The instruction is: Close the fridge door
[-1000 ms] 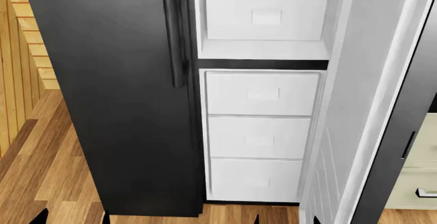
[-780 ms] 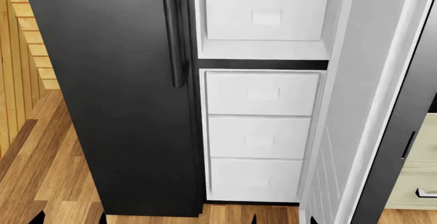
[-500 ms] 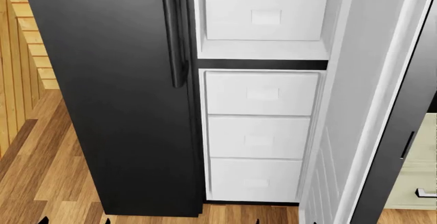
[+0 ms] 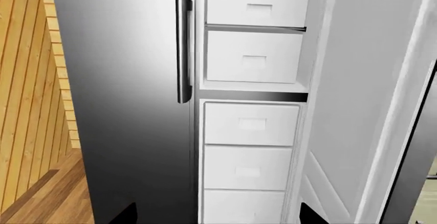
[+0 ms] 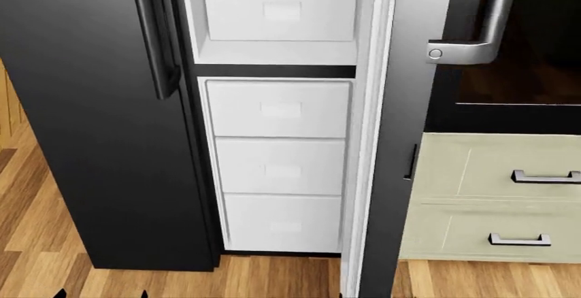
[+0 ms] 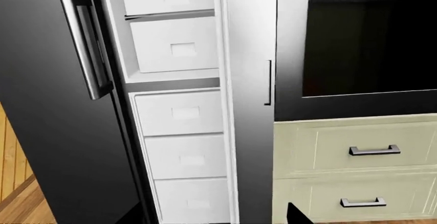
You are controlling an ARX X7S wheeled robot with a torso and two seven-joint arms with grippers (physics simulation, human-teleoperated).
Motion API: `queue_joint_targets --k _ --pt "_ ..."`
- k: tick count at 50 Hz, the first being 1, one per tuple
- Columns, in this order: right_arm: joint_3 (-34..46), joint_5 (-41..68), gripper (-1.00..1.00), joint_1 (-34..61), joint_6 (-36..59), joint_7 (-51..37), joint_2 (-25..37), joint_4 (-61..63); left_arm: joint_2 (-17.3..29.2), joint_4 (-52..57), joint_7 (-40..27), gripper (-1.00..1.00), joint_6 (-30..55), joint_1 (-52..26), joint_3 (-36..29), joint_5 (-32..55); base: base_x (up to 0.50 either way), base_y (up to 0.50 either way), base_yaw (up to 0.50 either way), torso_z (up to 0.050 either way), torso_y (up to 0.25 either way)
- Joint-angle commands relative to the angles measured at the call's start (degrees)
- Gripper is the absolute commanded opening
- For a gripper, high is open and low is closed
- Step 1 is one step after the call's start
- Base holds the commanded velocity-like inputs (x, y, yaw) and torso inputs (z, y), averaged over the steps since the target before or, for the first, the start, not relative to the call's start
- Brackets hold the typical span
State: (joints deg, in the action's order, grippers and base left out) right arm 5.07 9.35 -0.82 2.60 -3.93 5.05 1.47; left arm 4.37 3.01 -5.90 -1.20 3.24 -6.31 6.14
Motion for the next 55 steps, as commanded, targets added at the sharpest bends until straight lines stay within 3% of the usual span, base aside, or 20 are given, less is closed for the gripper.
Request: queue_joint_targets --k 1,55 --pt "1.0 0.7 1.0 0.0 0.6 -1.0 0.8 0.4 0.9 0.6 -0.9 1.0 0.3 0.1 -0.9 0.9 0.0 -0.5 0.0 0.0 0.0" --pt "3.9 3.2 1.0 1.5 0.1 -3.6 2.9 -0.8 3.8 -0.5 -3.6 1.0 -0.3 -1.3 -4.4 3.2 0.0 -0.5 0.0 0.0 0.0"
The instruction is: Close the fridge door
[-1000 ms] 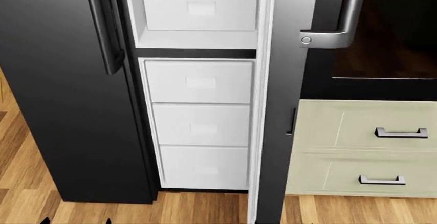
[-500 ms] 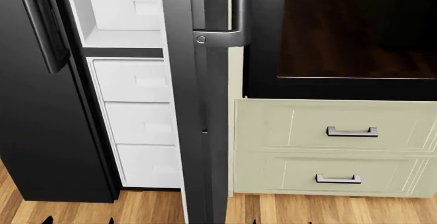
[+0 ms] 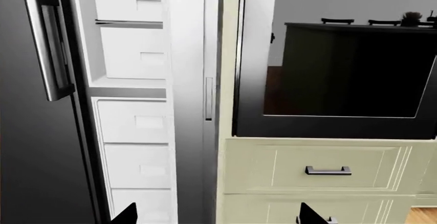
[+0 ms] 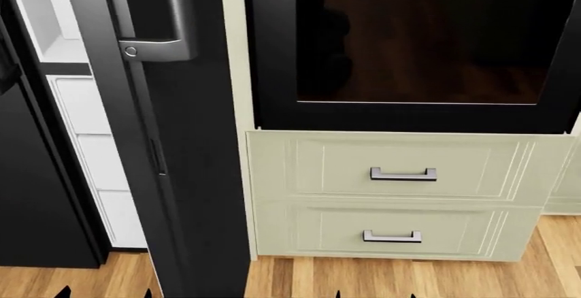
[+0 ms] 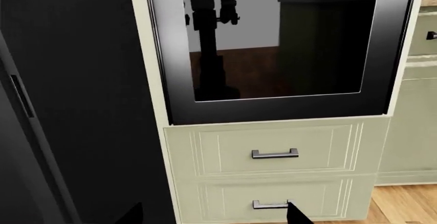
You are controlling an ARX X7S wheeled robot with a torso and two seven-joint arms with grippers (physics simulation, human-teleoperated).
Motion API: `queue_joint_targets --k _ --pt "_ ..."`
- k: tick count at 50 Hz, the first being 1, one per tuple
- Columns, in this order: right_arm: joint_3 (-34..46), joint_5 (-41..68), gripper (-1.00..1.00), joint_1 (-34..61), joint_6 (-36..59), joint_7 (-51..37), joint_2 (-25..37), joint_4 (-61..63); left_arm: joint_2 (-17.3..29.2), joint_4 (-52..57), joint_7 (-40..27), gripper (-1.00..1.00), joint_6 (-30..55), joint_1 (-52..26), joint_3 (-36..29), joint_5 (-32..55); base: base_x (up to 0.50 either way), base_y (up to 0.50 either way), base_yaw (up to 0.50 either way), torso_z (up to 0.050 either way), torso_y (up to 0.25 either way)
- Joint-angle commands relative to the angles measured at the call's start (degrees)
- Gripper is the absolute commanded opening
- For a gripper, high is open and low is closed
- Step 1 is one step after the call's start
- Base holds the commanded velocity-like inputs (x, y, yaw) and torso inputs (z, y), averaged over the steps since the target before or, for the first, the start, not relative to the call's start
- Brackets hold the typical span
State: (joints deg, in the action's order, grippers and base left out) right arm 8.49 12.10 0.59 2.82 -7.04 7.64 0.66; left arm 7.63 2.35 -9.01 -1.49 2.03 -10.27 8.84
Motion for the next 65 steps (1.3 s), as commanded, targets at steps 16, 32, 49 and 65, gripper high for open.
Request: queue_joint_targets --k 16,32,49,65 --pt "1.1 1.1 1.0 0.2 -0.3 -1.0 0.9 0.2 1.0 0.3 -1.2 1.0 0.0 -0.3 -1.2 0.8 0.0 -0.5 0.0 0.0 0.0" --pt "2.0 1.0 1.0 1.0 0.2 -2.0 1.3 -0.5 1.6 -0.5 -1.6 1.0 -0.1 -0.8 -2.0 1.2 0.0 -0.41 0.0 0.0 0.0" --pt "2.6 1.5 1.0 1.6 1.9 -2.8 1.9 -1.0 2.0 -0.3 -2.2 1.0 0.1 -1.0 -2.6 1.7 0.37 0.0 0.0 0.0 0.0" --pt "2.9 2.3 1.0 1.4 2.4 -3.6 2.3 0.2 2.6 0.6 -2.8 1.0 0.4 -0.8 -3.0 2.2 0.5 0.0 0.0 0.0 0.0"
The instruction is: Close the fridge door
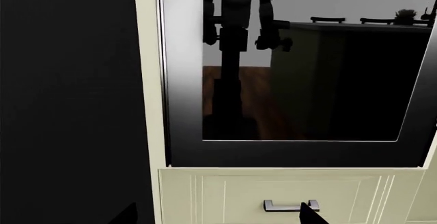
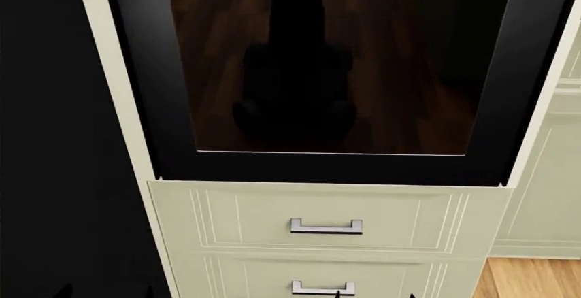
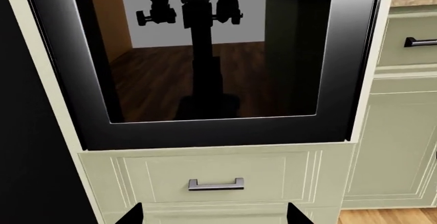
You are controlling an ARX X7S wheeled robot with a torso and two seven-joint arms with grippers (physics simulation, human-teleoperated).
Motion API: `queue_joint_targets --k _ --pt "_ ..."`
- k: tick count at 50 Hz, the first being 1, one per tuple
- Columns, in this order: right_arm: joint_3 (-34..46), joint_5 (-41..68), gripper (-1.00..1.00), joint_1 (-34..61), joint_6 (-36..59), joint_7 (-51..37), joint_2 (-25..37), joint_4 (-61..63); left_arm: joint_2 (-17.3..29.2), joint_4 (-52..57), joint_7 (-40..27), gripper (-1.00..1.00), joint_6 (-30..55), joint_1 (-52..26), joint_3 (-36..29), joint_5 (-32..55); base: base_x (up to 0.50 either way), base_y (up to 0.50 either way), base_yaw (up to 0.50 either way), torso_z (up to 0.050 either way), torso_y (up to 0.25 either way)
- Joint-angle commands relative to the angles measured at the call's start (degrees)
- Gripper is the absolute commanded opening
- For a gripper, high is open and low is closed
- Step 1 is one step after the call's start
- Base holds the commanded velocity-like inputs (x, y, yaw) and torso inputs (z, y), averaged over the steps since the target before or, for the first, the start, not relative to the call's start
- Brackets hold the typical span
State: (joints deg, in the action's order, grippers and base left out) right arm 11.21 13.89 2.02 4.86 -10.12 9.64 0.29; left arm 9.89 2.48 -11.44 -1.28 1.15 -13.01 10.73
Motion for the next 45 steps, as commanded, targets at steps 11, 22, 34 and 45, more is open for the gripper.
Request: queue_joint_targets --k 11,22,34,45 --pt "0.5 0.8 1.0 0.0 -0.1 -0.7 0.5 0.2 0.6 0.0 -0.6 1.0 -0.3 -0.1 -0.5 0.6 0.5 0.0 0.0 0.0 0.0" --pt "0.8 1.2 1.0 0.2 -0.1 -1.0 0.7 0.3 0.9 0.2 -0.9 1.0 -0.2 -0.1 -0.8 0.9 0.5 0.0 0.0 0.0 0.0" --pt "1.2 1.5 1.0 0.2 -0.1 -1.4 0.9 0.5 1.3 0.3 -1.2 1.0 -0.2 -0.3 -1.1 1.2 0.5 0.0 0.0 0.0 0.001" --pt "1.5 1.7 1.0 0.4 -0.7 -1.6 1.1 0.1 1.5 0.2 -1.5 1.0 -0.3 -0.5 -1.4 1.4 0.5 0.0 0.0 0.0 0.0"
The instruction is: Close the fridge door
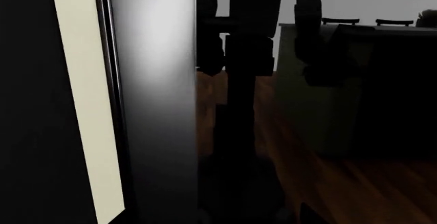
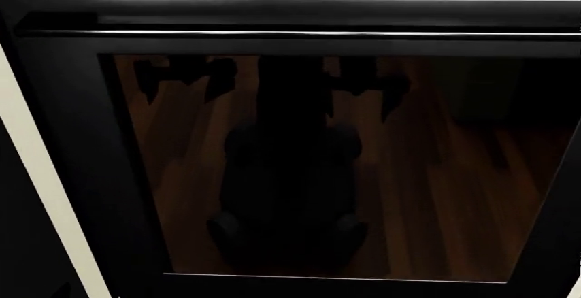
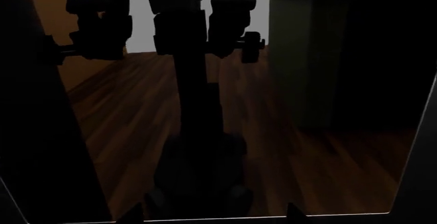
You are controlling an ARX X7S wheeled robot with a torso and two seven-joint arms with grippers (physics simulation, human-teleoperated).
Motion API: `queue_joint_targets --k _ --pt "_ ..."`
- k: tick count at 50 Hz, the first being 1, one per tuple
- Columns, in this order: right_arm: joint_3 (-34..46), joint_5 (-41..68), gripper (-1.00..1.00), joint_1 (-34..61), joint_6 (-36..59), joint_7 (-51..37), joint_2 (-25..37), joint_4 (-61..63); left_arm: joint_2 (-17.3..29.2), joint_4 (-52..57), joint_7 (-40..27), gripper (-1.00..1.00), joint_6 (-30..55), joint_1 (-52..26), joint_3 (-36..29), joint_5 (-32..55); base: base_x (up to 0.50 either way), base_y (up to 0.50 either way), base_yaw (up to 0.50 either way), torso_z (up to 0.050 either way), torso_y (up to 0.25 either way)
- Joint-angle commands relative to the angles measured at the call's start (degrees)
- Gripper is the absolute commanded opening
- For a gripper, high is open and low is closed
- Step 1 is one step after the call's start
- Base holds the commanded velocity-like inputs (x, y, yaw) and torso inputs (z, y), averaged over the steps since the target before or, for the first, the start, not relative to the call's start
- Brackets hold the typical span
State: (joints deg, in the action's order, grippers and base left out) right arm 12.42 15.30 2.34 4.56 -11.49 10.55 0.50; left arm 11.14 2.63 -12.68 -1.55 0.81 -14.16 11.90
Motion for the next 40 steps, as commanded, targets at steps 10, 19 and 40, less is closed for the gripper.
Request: queue_joint_targets --k 10,19,40 --pt "1.0 -0.8 1.0 -0.2 -1.7 -0.6 0.6 0.3 0.5 0.1 -0.5 1.0 0.0 -0.2 -0.6 0.4 0.08 0.08 0.0 0.0 0.001" --pt "0.7 0.4 1.0 -0.1 -1.8 -0.6 0.6 -0.1 0.6 -0.2 -0.7 1.0 -0.2 -0.4 -0.9 0.5 0.01 0.24 0.0 0.0 0.0" --pt "1.2 0.9 1.0 0.0 -2.1 -1.2 0.8 0.0 1.6 2.5 -1.9 1.0 -0.3 0.7 -0.4 1.6 0.0 0.07 0.0 0.0 0.0"
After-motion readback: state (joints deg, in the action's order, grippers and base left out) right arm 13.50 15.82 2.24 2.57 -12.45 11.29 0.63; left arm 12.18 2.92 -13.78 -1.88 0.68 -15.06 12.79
